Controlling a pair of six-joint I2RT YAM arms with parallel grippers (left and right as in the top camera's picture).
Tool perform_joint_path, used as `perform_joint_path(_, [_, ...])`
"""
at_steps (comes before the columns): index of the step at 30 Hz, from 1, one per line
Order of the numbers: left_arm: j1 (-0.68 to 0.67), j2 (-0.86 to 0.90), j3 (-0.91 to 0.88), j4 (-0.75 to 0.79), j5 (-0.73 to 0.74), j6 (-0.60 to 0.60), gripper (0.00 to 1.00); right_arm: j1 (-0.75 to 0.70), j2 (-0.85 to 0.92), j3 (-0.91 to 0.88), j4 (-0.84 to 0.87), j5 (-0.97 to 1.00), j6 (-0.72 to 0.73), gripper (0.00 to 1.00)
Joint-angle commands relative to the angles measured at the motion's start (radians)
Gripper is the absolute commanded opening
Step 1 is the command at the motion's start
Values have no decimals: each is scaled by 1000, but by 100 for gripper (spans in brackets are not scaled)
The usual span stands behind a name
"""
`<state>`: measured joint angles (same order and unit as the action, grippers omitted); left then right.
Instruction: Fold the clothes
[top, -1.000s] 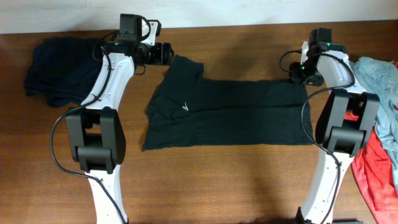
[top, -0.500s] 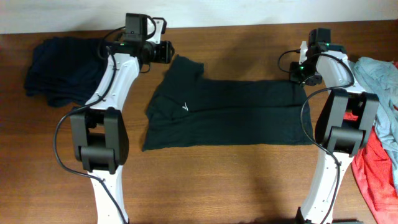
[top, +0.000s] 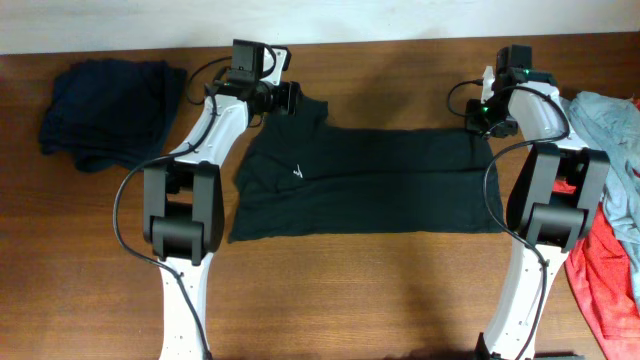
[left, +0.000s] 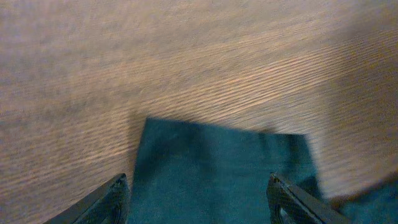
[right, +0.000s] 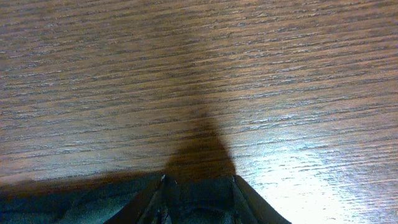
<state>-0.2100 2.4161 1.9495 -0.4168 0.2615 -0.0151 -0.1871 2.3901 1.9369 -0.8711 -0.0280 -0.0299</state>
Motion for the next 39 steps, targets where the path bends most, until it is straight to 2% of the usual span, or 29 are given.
perform_joint_path(1, [5, 39, 9, 5, -61, 9, 71, -4, 39, -30, -11, 32, 0, 36])
perform_joint_path(11, [-3, 75, 9, 2, -60, 9, 70, -4, 39, -30, -11, 32, 0, 36])
perform_joint_path(15, [-3, 75, 9, 6, -60, 9, 35, -4, 39, -30, -11, 32, 0, 36])
perform_joint_path(16, [-3, 75, 9, 5, -60, 9, 30, -4, 39, -30, -11, 32, 0, 36])
perform_joint_path(19, [-3, 75, 10, -3, -60, 9, 23, -4, 39, -30, -11, 32, 0, 36])
perform_joint_path(24, [-3, 75, 10, -18, -61, 10, 18, -4, 39, -30, -11, 32, 0, 35])
perform_joint_path(26, [-3, 75, 10, -22, -62, 10, 13, -4, 39, -30, -11, 32, 0, 35])
perform_joint_path(28, [-3, 74, 10, -26, -85, 13, 3, -4, 39, -30, -11, 32, 0, 35])
perform_joint_path(30, [-3, 74, 19, -37, -124, 13, 1, -4, 39, -30, -8, 32, 0, 35])
perform_joint_path(31, [-3, 74, 26, -43, -138, 22, 1, -4, 39, -30, -6, 32, 0, 34])
perform_joint_path(32, [-3, 72, 36, -55, -140, 51, 1, -4, 39, -30, -3, 32, 0, 29])
perform_joint_path(35, [-3, 64, 74, -103, -154, 94, 1, -4, 38, -28, 1, 33, 0, 5])
perform_joint_path(39, [-3, 42, 133, -188, -159, 100, 1, -4, 38, -27, 4, 32, 0, 4])
